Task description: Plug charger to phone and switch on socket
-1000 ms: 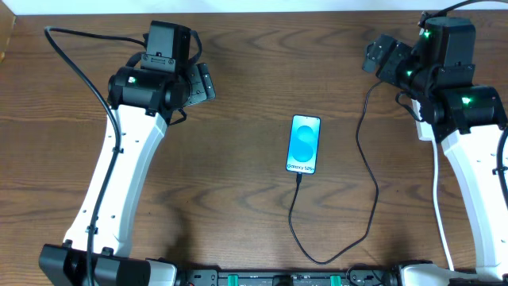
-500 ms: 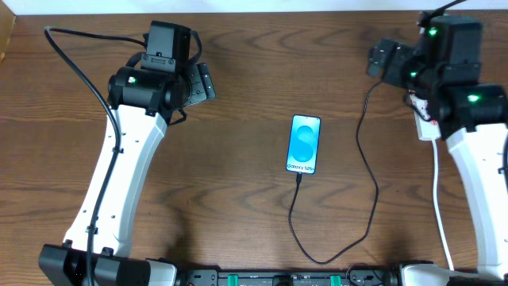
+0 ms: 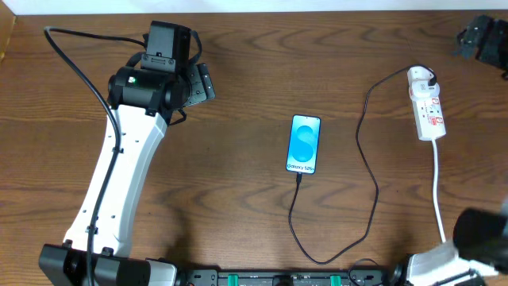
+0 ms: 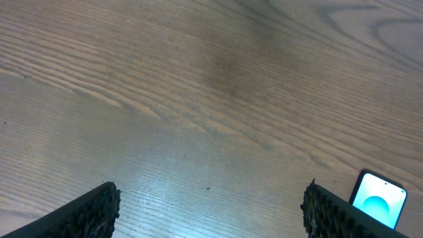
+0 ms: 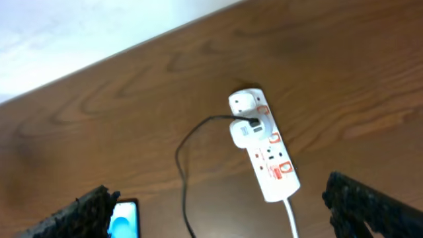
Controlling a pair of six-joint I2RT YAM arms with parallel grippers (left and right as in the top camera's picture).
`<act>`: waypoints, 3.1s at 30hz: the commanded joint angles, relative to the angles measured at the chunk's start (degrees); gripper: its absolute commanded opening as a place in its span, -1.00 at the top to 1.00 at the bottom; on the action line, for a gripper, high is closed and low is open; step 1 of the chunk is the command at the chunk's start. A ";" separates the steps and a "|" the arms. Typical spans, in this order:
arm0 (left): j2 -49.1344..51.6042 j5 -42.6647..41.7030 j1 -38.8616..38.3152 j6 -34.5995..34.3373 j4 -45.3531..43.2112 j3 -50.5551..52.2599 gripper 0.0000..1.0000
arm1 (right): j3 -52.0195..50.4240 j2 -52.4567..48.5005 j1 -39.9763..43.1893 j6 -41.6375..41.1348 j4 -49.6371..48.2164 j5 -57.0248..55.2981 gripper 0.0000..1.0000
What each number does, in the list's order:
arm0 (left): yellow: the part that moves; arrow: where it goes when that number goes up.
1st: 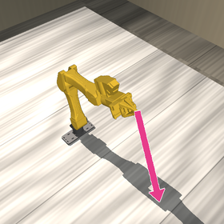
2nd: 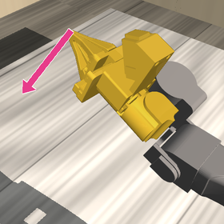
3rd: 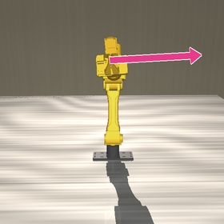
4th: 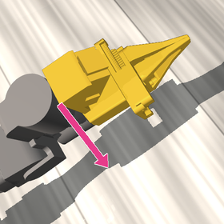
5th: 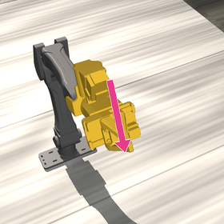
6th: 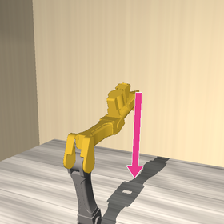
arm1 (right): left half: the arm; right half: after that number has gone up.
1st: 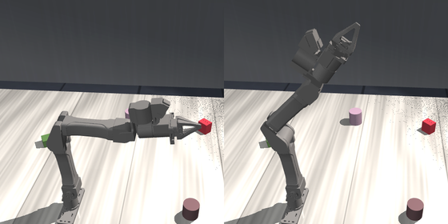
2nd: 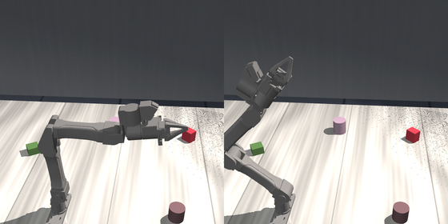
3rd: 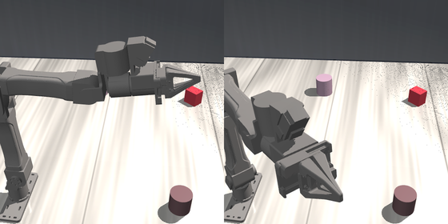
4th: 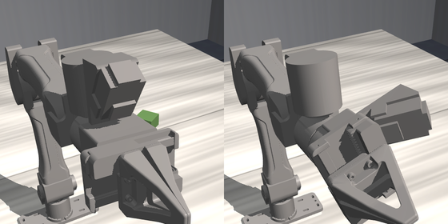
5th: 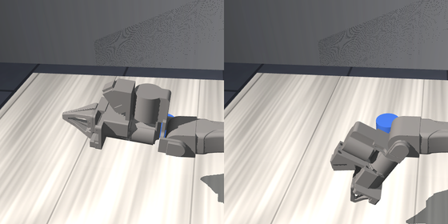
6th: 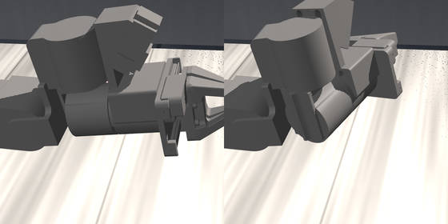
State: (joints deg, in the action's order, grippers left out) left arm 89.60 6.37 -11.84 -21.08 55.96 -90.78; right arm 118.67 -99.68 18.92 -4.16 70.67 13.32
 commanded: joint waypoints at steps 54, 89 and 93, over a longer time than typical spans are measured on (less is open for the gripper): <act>-0.85 0.74 -0.09 0.50 0.15 -0.20 -0.76 | -16.81 -27.96 1.92 14.95 -16.09 11.23 -0.99; -0.85 0.74 -0.07 0.50 0.15 -0.20 -0.77 | -23.45 -27.96 -0.39 12.09 -20.39 13.70 -0.99; -0.85 0.74 -0.07 0.50 0.15 -0.20 -0.76 | -27.10 -27.96 -0.76 12.11 -21.00 20.48 -0.98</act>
State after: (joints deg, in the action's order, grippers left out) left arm 89.60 6.37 -11.84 -20.93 55.96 -90.78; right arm 96.75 -125.21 20.58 9.34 47.62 21.34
